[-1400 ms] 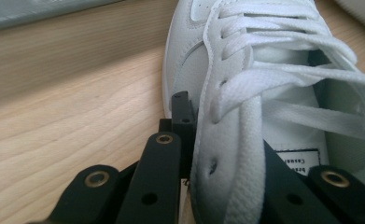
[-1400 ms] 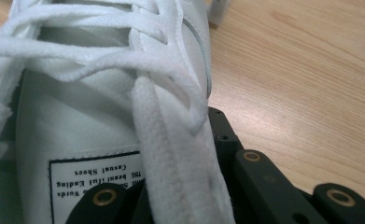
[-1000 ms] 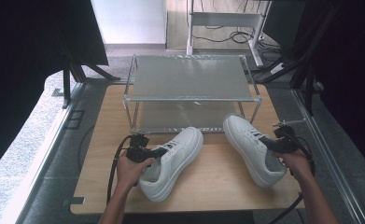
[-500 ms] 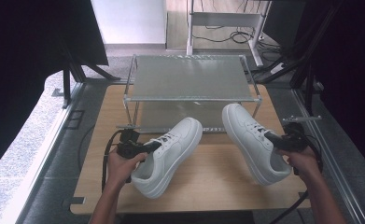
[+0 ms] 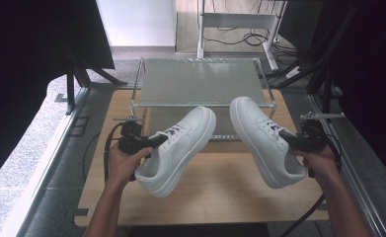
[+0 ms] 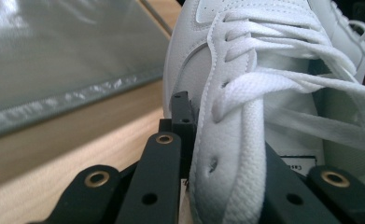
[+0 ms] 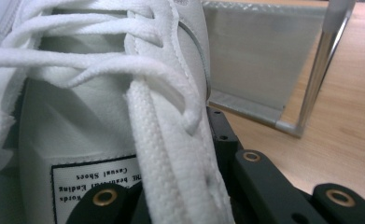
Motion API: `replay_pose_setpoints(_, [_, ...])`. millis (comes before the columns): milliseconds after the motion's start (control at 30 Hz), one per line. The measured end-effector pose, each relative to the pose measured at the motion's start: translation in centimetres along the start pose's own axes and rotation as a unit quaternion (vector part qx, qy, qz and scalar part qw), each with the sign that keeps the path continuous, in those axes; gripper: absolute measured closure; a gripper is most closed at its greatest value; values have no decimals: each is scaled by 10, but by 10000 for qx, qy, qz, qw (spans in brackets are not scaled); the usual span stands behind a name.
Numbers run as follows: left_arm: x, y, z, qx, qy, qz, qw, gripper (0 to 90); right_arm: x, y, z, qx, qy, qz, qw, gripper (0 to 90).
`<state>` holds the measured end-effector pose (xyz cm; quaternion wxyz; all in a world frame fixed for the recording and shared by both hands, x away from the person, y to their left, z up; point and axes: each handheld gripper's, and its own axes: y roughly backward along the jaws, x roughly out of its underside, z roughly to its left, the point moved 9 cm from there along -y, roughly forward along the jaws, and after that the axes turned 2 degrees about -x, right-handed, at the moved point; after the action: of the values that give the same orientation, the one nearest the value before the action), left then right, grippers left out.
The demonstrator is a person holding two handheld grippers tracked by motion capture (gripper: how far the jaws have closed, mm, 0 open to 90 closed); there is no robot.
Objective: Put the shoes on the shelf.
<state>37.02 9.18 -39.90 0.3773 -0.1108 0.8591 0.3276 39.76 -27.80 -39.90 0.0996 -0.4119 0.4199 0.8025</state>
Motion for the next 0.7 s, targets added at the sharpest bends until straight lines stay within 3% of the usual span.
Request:
replay_pose_setpoints(200, [-19, 4, -1, 59, 13, -130, 9999, 849, -16, -1, 8, -102, 54, -66, 9999, 869])
replay_pose_setpoints(400, [-40, 6, -3, -69, -50, -253, 9996, 849, -34, -2, 15, -140, 141, -145, 9997, 868])
replay_pose_setpoints(533, [-54, 6, -4, -37, -36, -286, 9996, 849, -44, -2, 15, -113, 125, -171, 9997, 869])
replay_pose_setpoints(700, [-69, 5, -3, -152, -96, -307, 9994, 848, -60, 0, 12, -68, 60, -231, 9997, 869])
